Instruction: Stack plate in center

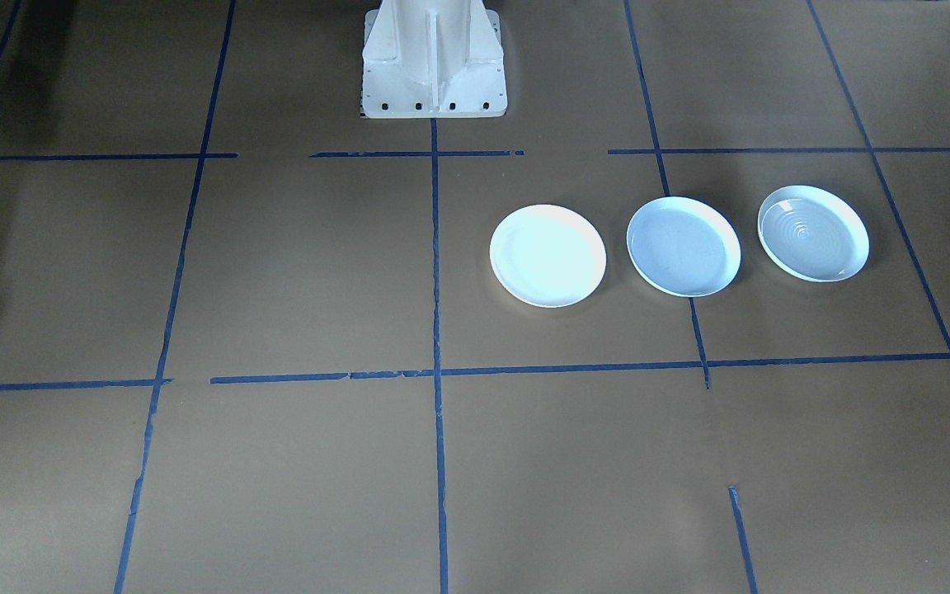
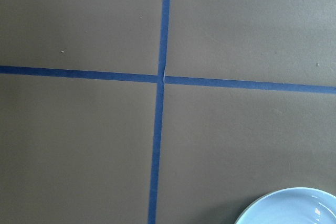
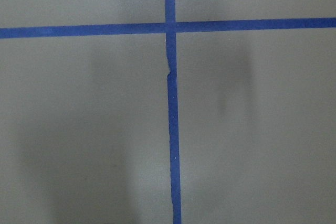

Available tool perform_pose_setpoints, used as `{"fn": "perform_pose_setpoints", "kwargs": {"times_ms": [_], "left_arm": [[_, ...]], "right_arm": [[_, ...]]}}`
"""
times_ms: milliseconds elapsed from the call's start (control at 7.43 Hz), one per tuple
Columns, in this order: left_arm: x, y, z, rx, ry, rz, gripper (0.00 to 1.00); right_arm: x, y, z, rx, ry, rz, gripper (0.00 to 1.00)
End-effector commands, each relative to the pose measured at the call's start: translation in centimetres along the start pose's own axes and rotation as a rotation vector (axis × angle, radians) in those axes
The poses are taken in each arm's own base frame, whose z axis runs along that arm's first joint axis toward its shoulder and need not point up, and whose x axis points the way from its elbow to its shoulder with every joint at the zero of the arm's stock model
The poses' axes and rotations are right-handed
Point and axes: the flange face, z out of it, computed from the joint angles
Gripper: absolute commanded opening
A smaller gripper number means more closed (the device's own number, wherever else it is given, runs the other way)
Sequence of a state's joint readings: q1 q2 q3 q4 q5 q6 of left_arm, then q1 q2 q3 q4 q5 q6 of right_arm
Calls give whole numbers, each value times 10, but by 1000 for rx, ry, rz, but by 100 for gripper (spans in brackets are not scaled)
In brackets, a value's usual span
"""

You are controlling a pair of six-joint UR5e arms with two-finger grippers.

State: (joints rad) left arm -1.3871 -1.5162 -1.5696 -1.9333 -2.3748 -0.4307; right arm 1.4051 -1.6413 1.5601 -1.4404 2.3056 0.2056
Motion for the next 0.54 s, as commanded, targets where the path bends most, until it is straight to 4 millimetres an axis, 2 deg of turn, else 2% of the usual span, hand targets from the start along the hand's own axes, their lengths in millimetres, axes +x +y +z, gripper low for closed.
{"fn": "perform_pose_setpoints", "kwargs": {"times_ms": [0, 269, 404], "left_arm": [[31, 7, 32, -9, 24, -71, 100], [49, 15, 53, -4, -9, -94, 100], [42, 26, 61, -8, -7, -84, 100]], "right_arm": [[0, 0, 0, 0, 0, 0, 100], [0, 0, 0, 0, 0, 0, 100], [0, 0, 0, 0, 0, 0, 100]]}}
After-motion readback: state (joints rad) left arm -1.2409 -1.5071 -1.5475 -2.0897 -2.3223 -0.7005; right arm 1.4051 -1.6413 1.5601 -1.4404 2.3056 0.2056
